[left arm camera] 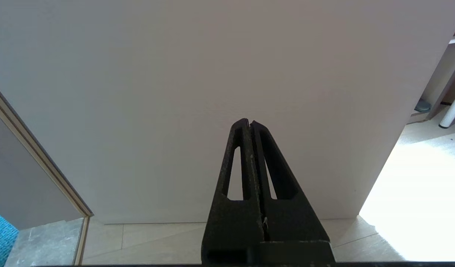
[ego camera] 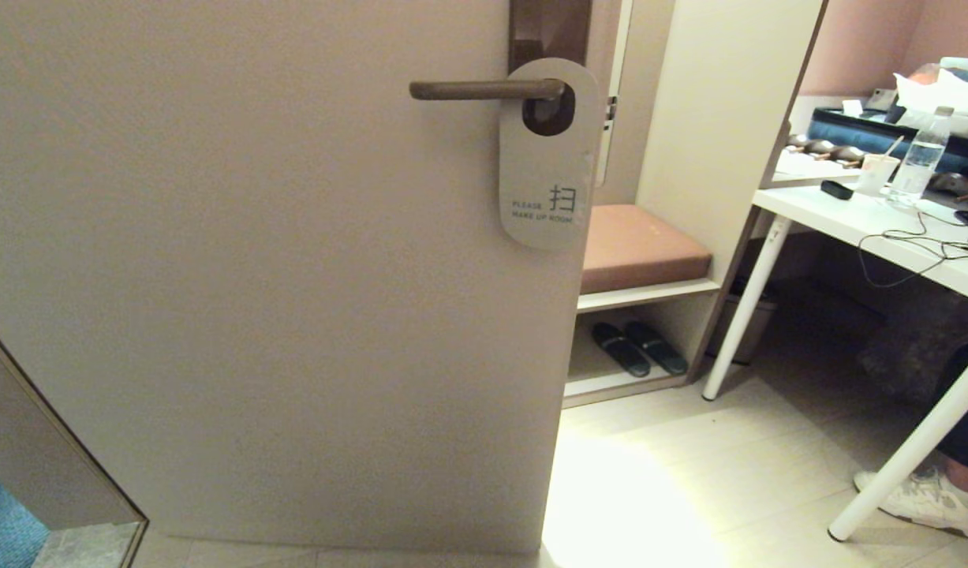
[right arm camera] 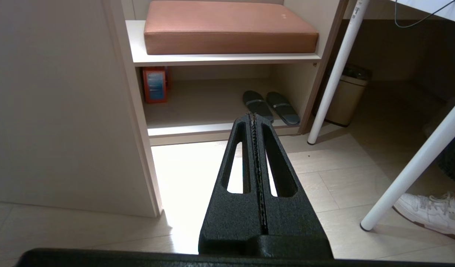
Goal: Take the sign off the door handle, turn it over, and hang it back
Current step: Take down the sign
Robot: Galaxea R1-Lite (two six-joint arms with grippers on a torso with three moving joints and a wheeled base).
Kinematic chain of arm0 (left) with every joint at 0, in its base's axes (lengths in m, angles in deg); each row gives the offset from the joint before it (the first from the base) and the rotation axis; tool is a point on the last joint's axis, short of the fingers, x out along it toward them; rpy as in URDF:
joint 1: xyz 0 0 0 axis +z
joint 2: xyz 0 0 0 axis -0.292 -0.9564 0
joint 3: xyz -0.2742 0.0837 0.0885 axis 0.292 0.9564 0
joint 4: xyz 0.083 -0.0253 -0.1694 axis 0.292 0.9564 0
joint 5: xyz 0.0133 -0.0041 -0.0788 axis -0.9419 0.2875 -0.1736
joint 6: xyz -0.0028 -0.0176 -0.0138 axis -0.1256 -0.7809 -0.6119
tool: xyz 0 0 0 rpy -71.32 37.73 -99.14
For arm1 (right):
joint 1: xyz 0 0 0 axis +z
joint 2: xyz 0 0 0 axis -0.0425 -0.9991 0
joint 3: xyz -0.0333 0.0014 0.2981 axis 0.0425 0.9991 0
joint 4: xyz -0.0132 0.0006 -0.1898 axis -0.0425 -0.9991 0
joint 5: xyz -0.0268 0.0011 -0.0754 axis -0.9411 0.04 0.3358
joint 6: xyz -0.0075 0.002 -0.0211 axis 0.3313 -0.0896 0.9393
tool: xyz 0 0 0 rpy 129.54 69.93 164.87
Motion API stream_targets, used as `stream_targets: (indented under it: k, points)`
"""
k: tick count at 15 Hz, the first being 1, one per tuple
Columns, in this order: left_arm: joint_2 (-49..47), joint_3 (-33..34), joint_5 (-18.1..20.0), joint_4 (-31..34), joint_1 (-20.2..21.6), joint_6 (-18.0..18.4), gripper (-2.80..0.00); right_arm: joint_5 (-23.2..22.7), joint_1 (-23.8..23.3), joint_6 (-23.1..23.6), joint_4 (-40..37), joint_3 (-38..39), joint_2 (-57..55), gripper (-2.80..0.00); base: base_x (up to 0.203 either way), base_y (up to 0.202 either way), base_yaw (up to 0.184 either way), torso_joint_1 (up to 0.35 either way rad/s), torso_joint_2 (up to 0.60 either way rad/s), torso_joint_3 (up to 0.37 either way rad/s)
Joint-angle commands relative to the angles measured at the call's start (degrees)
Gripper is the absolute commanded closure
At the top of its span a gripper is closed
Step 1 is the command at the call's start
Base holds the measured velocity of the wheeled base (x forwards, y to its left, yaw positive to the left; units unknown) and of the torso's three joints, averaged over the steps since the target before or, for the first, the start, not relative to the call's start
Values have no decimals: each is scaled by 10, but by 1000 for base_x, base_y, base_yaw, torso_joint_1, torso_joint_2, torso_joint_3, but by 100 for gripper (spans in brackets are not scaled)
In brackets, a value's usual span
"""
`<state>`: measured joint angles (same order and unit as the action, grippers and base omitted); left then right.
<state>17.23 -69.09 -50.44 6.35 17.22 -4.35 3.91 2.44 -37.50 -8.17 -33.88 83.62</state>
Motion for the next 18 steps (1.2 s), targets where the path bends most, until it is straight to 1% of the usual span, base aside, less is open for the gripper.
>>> stream_targets:
  k: [1, 6, 8, 18]
  points:
    - [-1, 0, 0, 0, 0, 0, 0, 0, 0, 0, 0, 0, 0, 0, 0, 0, 0, 0, 0, 0]
    - [-1, 0, 0, 0, 0, 0, 0, 0, 0, 0, 0, 0, 0, 0, 0, 0, 0, 0, 0, 0]
    - [-1, 0, 0, 0, 0, 0, 0, -2, 0, 7, 0, 0, 0, 0, 0, 0, 0, 0, 0, 0]
    - [-1, 0, 0, 0, 0, 0, 0, 2, 0, 4, -7, -10, 0, 0, 0, 0, 0, 0, 0, 0]
